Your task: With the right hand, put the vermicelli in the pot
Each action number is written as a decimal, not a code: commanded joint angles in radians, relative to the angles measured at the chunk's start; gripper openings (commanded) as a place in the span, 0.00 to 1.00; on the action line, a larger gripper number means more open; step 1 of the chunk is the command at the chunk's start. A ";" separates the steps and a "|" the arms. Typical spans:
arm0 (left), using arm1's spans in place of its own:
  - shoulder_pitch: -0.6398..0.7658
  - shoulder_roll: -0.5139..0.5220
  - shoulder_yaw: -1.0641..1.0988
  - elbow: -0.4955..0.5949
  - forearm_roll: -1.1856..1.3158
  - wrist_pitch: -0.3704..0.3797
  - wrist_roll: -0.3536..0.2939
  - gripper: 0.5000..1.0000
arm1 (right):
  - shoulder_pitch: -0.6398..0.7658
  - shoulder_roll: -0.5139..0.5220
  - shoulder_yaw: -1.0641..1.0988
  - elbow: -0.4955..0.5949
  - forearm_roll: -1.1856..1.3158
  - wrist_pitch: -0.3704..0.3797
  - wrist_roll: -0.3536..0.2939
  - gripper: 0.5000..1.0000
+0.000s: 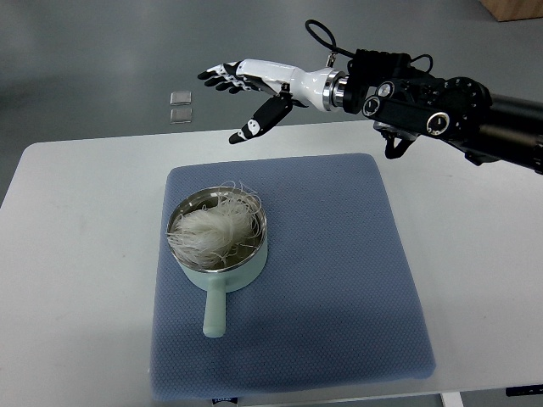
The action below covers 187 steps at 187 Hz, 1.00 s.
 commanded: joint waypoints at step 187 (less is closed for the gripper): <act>0.000 0.000 0.000 -0.003 0.000 0.000 0.000 1.00 | -0.617 -0.043 0.839 -0.035 0.253 -0.174 0.014 0.85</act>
